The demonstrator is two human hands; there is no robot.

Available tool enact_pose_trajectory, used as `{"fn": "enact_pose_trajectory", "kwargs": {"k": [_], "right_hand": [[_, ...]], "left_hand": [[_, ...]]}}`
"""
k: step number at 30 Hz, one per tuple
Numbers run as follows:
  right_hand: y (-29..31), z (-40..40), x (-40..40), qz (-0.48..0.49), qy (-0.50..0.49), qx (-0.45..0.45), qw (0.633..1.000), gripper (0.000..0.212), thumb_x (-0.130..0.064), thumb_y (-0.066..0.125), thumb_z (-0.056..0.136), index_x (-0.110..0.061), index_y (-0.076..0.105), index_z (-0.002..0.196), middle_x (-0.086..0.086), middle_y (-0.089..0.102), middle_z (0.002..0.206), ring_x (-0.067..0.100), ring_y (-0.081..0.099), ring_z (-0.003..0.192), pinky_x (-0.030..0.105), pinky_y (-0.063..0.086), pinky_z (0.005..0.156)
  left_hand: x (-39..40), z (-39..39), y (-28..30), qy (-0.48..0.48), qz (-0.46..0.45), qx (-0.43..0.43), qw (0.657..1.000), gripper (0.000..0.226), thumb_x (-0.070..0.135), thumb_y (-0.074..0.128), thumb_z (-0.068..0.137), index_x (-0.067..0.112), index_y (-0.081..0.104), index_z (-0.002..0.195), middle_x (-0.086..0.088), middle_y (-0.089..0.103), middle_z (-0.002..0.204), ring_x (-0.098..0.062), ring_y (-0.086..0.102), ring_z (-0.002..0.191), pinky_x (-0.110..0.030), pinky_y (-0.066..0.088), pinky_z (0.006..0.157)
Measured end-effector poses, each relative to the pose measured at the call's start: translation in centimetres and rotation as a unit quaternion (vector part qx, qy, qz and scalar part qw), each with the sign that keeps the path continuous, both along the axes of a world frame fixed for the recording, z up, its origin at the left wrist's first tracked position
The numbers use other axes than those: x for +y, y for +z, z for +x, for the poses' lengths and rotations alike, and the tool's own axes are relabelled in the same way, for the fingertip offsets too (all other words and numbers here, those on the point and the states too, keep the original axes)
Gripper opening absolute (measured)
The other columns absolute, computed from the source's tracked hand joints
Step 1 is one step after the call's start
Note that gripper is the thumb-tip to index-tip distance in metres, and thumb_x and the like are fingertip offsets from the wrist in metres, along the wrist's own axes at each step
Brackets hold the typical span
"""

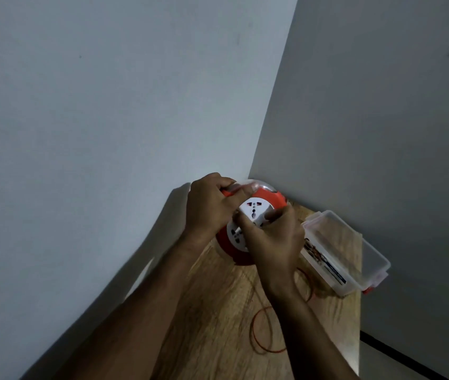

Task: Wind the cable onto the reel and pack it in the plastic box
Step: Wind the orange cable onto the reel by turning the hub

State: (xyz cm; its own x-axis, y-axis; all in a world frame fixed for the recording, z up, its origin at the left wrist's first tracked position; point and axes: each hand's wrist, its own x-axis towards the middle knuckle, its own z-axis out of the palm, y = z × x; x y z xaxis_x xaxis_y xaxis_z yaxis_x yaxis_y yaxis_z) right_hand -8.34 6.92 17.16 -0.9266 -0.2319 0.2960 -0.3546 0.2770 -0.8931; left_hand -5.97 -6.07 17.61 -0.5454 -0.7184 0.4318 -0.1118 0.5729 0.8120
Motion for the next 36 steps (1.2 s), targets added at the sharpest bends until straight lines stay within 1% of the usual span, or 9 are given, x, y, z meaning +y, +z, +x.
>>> {"fn": "enact_pose_trajectory", "kwargs": {"k": [6, 12, 15, 16, 18, 20, 23, 27, 36], "right_hand": [[0.0, 0.4, -1.2, -0.131, -0.064, -0.281, 0.949, 0.026, -0.030, 0.079, 0.083, -0.012, 0.062, 0.077, -0.003, 0.073, 0.070, 0.006, 0.072, 0.063, 0.018, 0.055, 0.047], [3.0, 0.3, -0.9, -0.363, -0.059, -0.576, 0.730, 0.031, -0.010, 0.068, 0.094, -0.002, 0.051, 0.118, 0.021, 0.063, 0.110, 0.031, 0.068, 0.063, 0.030, 0.051, 0.035], [3.9, 0.5, -0.3, -0.392, 0.002, -0.593, 0.703, 0.030, -0.004, 0.060, 0.096, 0.003, 0.050, 0.123, 0.026, 0.068, 0.105, 0.025, 0.068, 0.043, 0.024, 0.050, 0.036], [3.8, 0.6, -0.1, -0.365, 0.022, -0.573, 0.734, 0.024, -0.001, 0.059, 0.095, 0.007, 0.051, 0.116, 0.022, 0.071, 0.093, 0.024, 0.069, 0.045, 0.026, 0.053, 0.039], [2.9, 0.8, 0.7, -0.249, 0.021, -0.405, 0.880, 0.011, -0.004, 0.064, 0.092, 0.003, 0.057, 0.098, 0.011, 0.073, 0.072, 0.024, 0.073, 0.057, 0.036, 0.061, 0.050], [1.3, 0.4, 1.6, -0.082, 0.041, -0.026, 0.995, 0.010, -0.011, 0.070, 0.086, -0.010, 0.060, 0.089, 0.007, 0.072, 0.082, 0.023, 0.072, 0.076, 0.042, 0.063, 0.067], [-0.2, -0.4, 2.5, 0.157, 0.144, 0.340, 0.916, 0.035, -0.025, 0.070, 0.078, -0.021, 0.064, 0.111, 0.007, 0.062, 0.122, 0.024, 0.058, 0.116, 0.039, 0.048, 0.100], [-0.8, -0.8, 2.7, 0.407, 0.177, 0.343, 0.828, 0.083, -0.037, 0.092, 0.062, -0.034, 0.055, 0.136, 0.012, 0.042, 0.148, 0.035, 0.038, 0.139, 0.058, 0.036, 0.105], [-0.6, -1.7, 2.7, 0.354, 0.155, 0.393, 0.834, 0.068, -0.050, 0.090, 0.060, -0.029, 0.071, 0.121, 0.012, 0.061, 0.124, 0.032, 0.061, 0.112, 0.048, 0.045, 0.094]], "left_hand": [[0.5, -0.1, -0.1, -0.007, -0.045, -0.025, 0.999, 0.067, 0.082, 0.057, 0.072, 0.019, 0.079, 0.082, 0.003, 0.070, 0.076, -0.011, 0.065, 0.070, -0.039, 0.059, 0.066], [0.6, -0.1, -0.8, -0.010, -0.038, -0.015, 0.999, 0.050, 0.065, 0.072, 0.079, 0.018, 0.081, 0.091, 0.003, 0.073, 0.081, -0.009, 0.064, 0.071, -0.021, 0.050, 0.063], [0.2, 0.1, -0.8, -0.002, -0.020, -0.013, 1.000, 0.046, 0.063, 0.074, 0.080, 0.018, 0.080, 0.084, 0.005, 0.070, 0.075, -0.008, 0.062, 0.068, -0.019, 0.043, 0.060], [0.0, 0.1, -0.7, 0.002, -0.011, -0.010, 1.000, 0.044, 0.062, 0.074, 0.080, 0.018, 0.078, 0.080, 0.007, 0.068, 0.071, -0.008, 0.062, 0.067, -0.021, 0.044, 0.059], [-0.4, 0.3, -0.7, -0.003, 0.019, -0.005, 1.000, 0.046, 0.062, 0.074, 0.080, 0.017, 0.077, 0.075, 0.007, 0.069, 0.068, -0.010, 0.064, 0.066, -0.027, 0.051, 0.061], [-0.6, 0.5, -0.6, -0.015, 0.049, -0.003, 0.999, 0.047, 0.062, 0.074, 0.080, 0.016, 0.077, 0.074, 0.005, 0.071, 0.068, -0.011, 0.066, 0.066, -0.034, 0.057, 0.064], [-0.7, 0.6, -0.6, -0.028, 0.052, -0.005, 0.998, 0.046, 0.061, 0.074, 0.081, 0.016, 0.075, 0.071, 0.005, 0.070, 0.065, -0.012, 0.065, 0.065, -0.034, 0.055, 0.063], [-0.5, 0.4, -0.9, -0.033, 0.045, -0.008, 0.998, 0.051, 0.068, 0.070, 0.077, 0.018, 0.073, 0.067, 0.007, 0.066, 0.061, -0.011, 0.063, 0.064, -0.029, 0.050, 0.060], [-0.3, 0.2, -0.9, -0.037, 0.005, -0.029, 0.999, 0.055, 0.073, 0.067, 0.074, 0.019, 0.078, 0.074, 0.010, 0.063, 0.063, -0.007, 0.061, 0.064, -0.026, 0.046, 0.058]]}}
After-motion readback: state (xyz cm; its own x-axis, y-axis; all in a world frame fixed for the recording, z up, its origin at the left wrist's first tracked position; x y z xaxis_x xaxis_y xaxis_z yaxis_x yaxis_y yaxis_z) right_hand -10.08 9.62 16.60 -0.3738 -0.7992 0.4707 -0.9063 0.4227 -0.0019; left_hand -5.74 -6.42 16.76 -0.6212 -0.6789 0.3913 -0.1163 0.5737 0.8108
